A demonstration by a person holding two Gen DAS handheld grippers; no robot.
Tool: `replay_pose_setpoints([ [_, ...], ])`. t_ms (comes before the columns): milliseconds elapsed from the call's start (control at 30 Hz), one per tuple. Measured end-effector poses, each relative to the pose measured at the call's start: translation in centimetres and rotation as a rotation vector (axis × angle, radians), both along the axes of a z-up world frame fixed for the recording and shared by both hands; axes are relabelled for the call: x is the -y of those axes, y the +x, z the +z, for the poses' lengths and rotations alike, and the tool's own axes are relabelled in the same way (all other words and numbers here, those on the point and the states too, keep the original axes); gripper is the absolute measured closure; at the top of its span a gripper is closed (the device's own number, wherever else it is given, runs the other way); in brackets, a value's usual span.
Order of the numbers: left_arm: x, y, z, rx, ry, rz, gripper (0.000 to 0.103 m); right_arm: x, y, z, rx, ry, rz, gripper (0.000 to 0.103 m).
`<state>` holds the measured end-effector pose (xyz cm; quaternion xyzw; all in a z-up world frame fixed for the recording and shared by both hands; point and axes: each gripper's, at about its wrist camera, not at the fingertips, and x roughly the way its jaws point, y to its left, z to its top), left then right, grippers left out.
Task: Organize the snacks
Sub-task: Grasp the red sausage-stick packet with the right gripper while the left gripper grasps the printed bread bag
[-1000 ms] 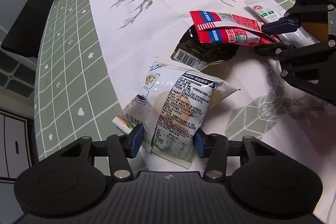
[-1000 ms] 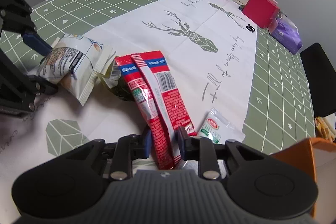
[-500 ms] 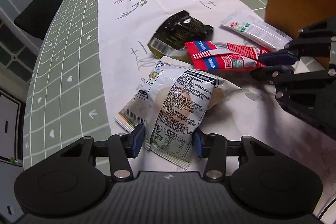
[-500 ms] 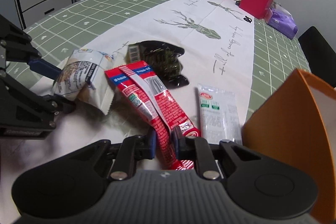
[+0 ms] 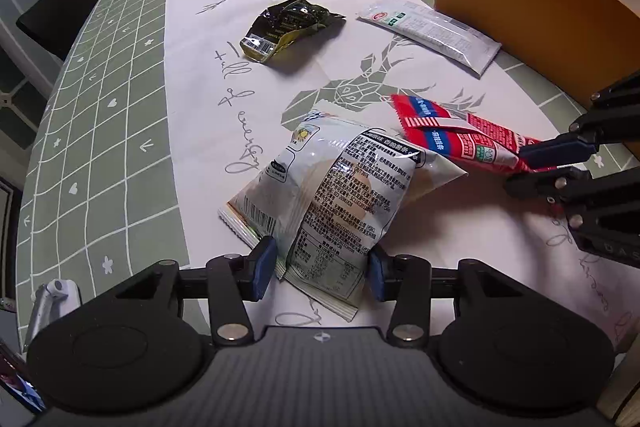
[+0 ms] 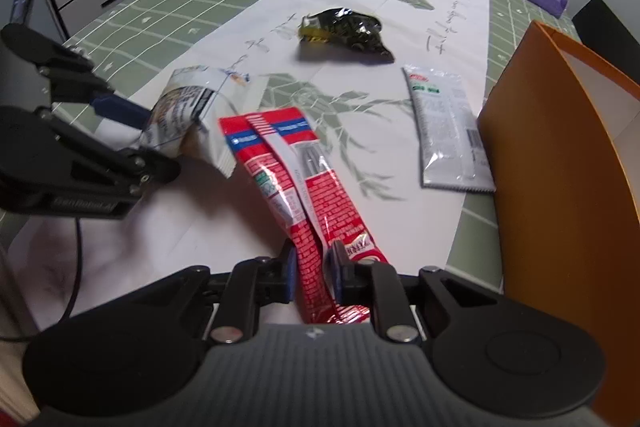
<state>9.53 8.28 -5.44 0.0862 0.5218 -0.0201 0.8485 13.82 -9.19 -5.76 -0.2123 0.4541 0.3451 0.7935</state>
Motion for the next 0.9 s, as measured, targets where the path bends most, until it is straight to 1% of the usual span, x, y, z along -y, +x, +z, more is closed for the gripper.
replay_pose_setpoints([
  [67, -0.2, 0.0, 0.0, -0.002, -0.009, -0.004, 0.046, 0.0, 0.0, 0.4, -0.01, 0.006, 0.028, 0.083],
  [100, -0.3, 0.1, -0.1, -0.006, -0.011, -0.006, 0.042, -0.2, 0.0, 0.7, -0.005, 0.007, 0.054, 0.083],
  [133, -0.4, 0.2, 0.0, -0.009, -0.009, -0.011, 0.04, -0.5, 0.1, 1.0, 0.009, 0.002, 0.084, 0.075],
  [167, -0.3, 0.2, 0.0, -0.011, -0.005, -0.023, 0.039, -0.7, 0.1, 1.4, 0.032, -0.001, 0.11, 0.063],
  [200, -0.3, 0.3, 0.0, -0.013, 0.002, -0.038, 0.034, -1.0, 0.2, 1.7, 0.049, -0.003, 0.139, 0.057],
  [233, -0.2, 0.3, 0.0, -0.015, 0.008, -0.049, 0.028, -1.3, 0.4, 1.8, 0.052, -0.005, 0.172, 0.044],
  [267, -0.2, 0.4, 0.1, -0.014, 0.017, -0.058, 0.026, -1.6, 0.8, 1.8, 0.045, -0.007, 0.196, 0.04],
  [333, -0.2, 0.7, 0.3, -0.014, 0.015, -0.076, 0.022, -1.9, 1.8, 1.5, 0.011, -0.021, 0.196, 0.04],
  [400, -0.4, 0.8, 0.6, -0.008, 0.007, -0.104, 0.02, -1.9, 2.8, 1.2, -0.018, -0.02, 0.17, 0.04],
  [500, -0.3, 1.0, 1.4, 0.018, 0.0, -0.161, 0.013, -1.4, 3.9, 0.8, -0.094, -0.012, 0.137, 0.038],
  [567, -0.1, 1.3, 1.7, 0.039, 0.009, -0.205, 0.013, -1.1, 4.1, 0.3, -0.123, -0.016, 0.128, 0.037],
  [667, 0.2, 1.8, 2.1, 0.061, 0.027, -0.27, 0.013, -0.8, 3.8, -0.3, -0.12, -0.037, 0.133, 0.037],
  [833, 0.7, 1.3, 3.6, 0.091, 0.004, -0.373, 0.013, -0.5, 3.8, -0.3, -0.12, -0.028, 0.14, 0.035],
  [900, 1.1, 1.3, 3.8, 0.102, 0.028, -0.411, 0.012, -0.6, 3.8, -0.3, -0.121, -0.029, 0.145, 0.032],
])
